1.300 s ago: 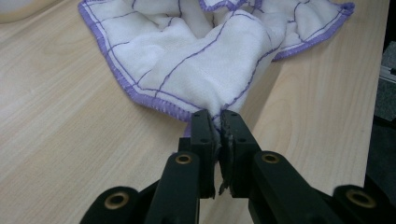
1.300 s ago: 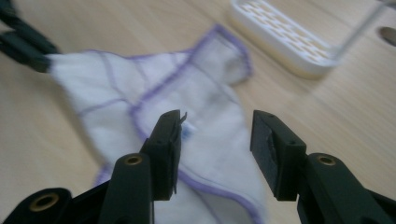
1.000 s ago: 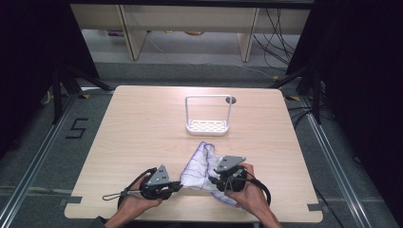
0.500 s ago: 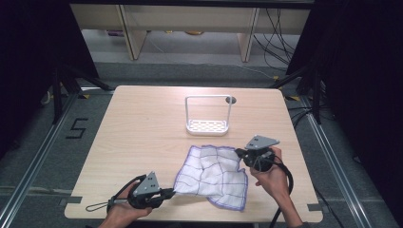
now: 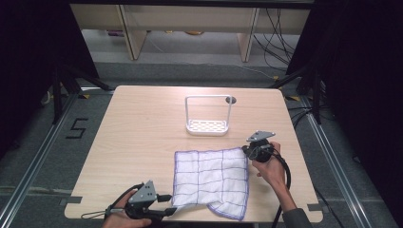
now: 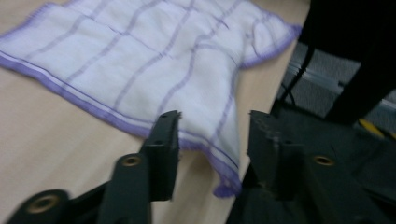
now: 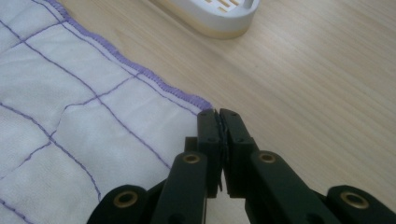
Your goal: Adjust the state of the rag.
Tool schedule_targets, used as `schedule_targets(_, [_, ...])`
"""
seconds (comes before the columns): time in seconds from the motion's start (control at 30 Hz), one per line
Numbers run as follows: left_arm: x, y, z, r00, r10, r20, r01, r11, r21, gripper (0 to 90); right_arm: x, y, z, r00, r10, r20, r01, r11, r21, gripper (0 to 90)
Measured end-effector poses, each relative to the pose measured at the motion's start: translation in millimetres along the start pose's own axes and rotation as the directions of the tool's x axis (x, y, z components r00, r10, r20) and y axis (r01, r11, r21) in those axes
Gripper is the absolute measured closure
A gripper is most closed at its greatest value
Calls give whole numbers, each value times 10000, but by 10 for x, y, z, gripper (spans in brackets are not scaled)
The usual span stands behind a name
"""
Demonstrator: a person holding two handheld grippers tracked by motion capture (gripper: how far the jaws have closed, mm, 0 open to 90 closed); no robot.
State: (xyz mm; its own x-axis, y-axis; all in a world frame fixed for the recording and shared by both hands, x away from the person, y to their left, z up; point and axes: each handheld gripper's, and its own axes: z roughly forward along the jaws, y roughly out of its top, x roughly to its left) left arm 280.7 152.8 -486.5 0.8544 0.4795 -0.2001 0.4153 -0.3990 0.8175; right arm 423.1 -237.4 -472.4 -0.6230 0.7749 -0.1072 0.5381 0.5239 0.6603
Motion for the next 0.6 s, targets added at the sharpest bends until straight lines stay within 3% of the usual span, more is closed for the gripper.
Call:
schedule_targets(0.03, [55, 29, -5, 9999, -99, 34, 99, 9999, -68, 469, -6, 7, 9, 9999, -146, 20, 146, 9998, -99, 872])
schedule_targets(0.07, [139, 72, -4, 9994, 16, -338, -20, 9999, -122, 467, -2, 11, 10, 9999, -165, 34, 166, 9998, -105, 869])
schedule_targets(0.13, [312, 164, 41, 9925, -121, -1214, 109, 9999, -106, 463, 9, 19, 22, 9997, -232, 26, 232, 9997, -2, 868])
schedule_targets(0.23, [618, 296, 173, 9807, -114, -1951, 149, 9998, 165, 458, 18, 15, 36, 9999, -144, 26, 144, 9999, 74, 868])
schedule_targets(0.3, [788, 369, 276, 9760, -90, -2175, 207, 9985, 514, 431, 1, 10, 37, 9997, -236, 45, 235, 9997, 62, 868])
schedule_targets(0.33, [863, 410, 351, 9699, -36, -2434, 205, 9975, 670, 422, -7, 9, 38, 9996, -272, 79, 272, 9996, 38, 867])
schedule_targets(0.43, [1024, 498, 500, 9658, -13, -2592, 276, 9948, 977, 376, -6, 0, 49, 9998, -216, 28, 216, 9997, 76, 867])
schedule_targets(0.47, [1068, 524, 547, 9614, -20, -2752, 312, 9943, 1018, 356, 5, 1, 51, 10000, -68, -46, 69, 9999, 126, 863])
schedule_targets(0.5, [1102, 545, 592, 9589, -123, -2835, 440, 9934, 1060, 348, 1, -3, 66, 9998, -219, -38, 219, 9997, 96, 858])
schedule_targets(0.6, [1158, 581, 704, 9559, 82, -2936, 359, 9888, 1448, 366, 18, -1, 70, 9999, -151, -28, 152, 9998, 153, 819])
